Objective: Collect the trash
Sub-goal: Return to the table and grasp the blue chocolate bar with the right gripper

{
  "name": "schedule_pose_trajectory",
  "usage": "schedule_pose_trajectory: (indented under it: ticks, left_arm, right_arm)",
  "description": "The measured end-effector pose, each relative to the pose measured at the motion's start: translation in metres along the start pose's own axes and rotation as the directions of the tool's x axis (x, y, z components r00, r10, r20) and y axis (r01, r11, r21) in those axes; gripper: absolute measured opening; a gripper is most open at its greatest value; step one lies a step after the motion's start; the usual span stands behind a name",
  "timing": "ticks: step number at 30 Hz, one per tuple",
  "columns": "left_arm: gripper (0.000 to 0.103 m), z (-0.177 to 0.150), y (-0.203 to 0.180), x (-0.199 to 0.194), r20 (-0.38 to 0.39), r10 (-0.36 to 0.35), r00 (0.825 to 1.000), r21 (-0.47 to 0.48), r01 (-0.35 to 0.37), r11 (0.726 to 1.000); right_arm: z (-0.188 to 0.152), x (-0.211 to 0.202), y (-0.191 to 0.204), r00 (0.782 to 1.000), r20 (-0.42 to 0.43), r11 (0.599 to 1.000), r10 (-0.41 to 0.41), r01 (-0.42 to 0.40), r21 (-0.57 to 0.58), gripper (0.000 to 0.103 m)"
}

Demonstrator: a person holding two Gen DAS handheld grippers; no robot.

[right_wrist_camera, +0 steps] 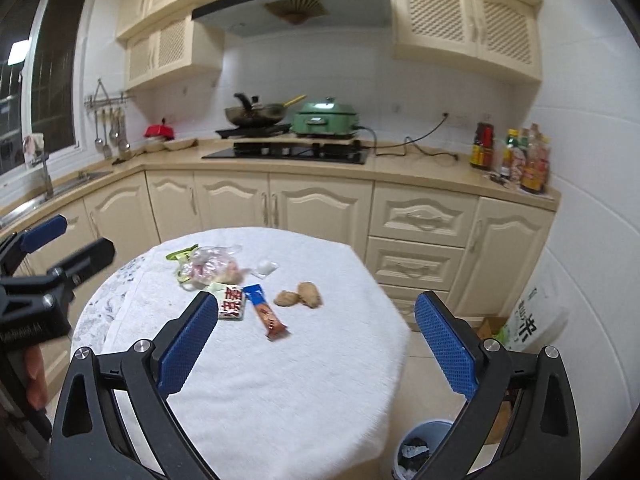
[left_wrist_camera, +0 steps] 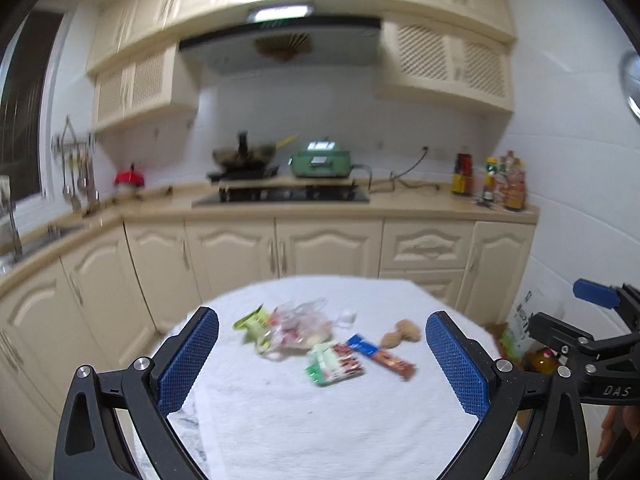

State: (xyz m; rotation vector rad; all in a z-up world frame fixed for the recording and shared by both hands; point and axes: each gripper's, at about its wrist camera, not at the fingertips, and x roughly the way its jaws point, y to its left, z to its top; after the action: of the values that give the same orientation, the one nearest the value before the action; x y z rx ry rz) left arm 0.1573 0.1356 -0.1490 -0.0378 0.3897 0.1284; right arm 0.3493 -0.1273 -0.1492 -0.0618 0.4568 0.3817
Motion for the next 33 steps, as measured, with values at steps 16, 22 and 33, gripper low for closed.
schedule_pose_trajectory:
  ticks: [16,22,33]
  left_arm:
    - [0.102,-0.007,0.051,0.122,-0.329,0.038,0.944,-0.069,-0.064,0.996]
    - [0.102,0.028,0.011,0.203,-0.399,0.039,0.916,0.001,-0.042,0.999]
    - [0.098,0.013,-0.048,0.291,-0.503,0.088,0.86,0.132,-0.025,0.991]
  right_arm:
    - [-0.034,0.198,0.041,0.932,-0.356,0.99,0.067,-0.106,-0.091,0.081]
    - [-0.053,0.239,0.048,0.898,-0.427,0.98,0.102,-0.164,-0.112,0.051]
    - [-0.063,0.21,0.007,0.907,-0.395,0.986,0.142,-0.164,-0.023,0.02]
